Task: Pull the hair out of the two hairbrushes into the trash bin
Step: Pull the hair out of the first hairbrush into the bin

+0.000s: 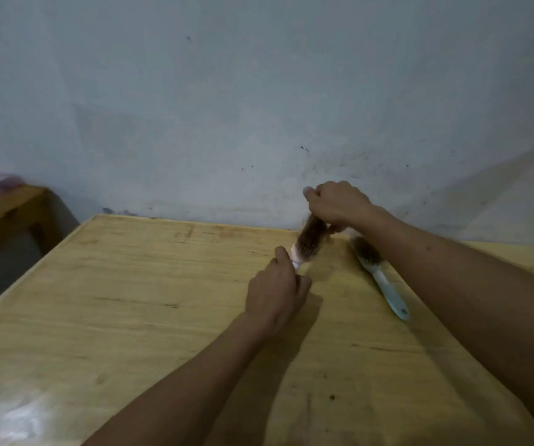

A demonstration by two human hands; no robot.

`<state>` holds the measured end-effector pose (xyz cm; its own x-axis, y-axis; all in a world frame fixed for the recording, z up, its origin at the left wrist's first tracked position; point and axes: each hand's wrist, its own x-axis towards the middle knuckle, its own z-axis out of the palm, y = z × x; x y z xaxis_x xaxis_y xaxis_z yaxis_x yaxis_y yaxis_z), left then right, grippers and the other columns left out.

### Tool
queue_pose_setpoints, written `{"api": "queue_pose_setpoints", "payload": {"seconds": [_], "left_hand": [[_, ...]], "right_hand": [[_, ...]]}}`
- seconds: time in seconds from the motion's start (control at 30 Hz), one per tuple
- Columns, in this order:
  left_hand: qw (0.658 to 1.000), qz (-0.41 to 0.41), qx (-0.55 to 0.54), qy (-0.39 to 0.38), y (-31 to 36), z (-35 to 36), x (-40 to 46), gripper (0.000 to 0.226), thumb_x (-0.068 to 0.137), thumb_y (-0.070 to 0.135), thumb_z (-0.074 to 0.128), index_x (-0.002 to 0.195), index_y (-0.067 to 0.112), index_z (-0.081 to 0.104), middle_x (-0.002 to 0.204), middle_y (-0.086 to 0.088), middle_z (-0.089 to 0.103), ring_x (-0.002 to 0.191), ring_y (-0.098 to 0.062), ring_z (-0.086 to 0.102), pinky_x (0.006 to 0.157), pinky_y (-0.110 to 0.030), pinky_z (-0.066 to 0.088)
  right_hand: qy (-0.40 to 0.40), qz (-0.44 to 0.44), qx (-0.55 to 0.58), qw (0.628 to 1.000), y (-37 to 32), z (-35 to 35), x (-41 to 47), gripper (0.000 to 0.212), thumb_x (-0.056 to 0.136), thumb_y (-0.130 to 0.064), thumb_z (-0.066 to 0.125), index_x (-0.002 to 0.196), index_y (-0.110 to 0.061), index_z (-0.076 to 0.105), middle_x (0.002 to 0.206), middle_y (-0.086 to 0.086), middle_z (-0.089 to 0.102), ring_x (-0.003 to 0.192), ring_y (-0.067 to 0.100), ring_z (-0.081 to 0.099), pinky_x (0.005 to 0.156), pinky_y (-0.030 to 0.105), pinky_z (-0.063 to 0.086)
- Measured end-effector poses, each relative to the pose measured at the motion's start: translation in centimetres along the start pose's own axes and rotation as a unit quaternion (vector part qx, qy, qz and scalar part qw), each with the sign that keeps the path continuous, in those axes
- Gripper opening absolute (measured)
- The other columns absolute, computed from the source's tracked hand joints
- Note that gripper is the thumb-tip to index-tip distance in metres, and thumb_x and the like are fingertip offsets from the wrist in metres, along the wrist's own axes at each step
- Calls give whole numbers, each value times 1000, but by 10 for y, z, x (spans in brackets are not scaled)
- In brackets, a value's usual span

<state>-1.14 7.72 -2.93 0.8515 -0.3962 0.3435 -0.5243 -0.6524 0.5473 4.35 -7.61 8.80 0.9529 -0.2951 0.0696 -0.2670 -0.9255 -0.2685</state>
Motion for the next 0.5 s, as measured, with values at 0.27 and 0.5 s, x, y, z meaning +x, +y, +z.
{"api": "queue_pose_setpoints", "payload": {"seconds": [0.27,0.5], "left_hand": [[996,6,53,70,-39,-100,-60,29,96,38,48,109,15,38,72,-1,55,60,-31,53,50,-34,33],[987,-9,141,72,-106,-174,-124,23,103,39,33,102,17,39,87,-11,67,70,-38,62,52,-37,34]], "right_hand": [[-79,-84,81,990,-86,-31,-45,56,106,-43,44,123,4,69,108,21,74,75,29,79,75,42,67],[-212,-163,90,959,-183,-14,-72,46,100,-42,65,107,3,75,99,16,75,73,23,76,72,34,66]]}}
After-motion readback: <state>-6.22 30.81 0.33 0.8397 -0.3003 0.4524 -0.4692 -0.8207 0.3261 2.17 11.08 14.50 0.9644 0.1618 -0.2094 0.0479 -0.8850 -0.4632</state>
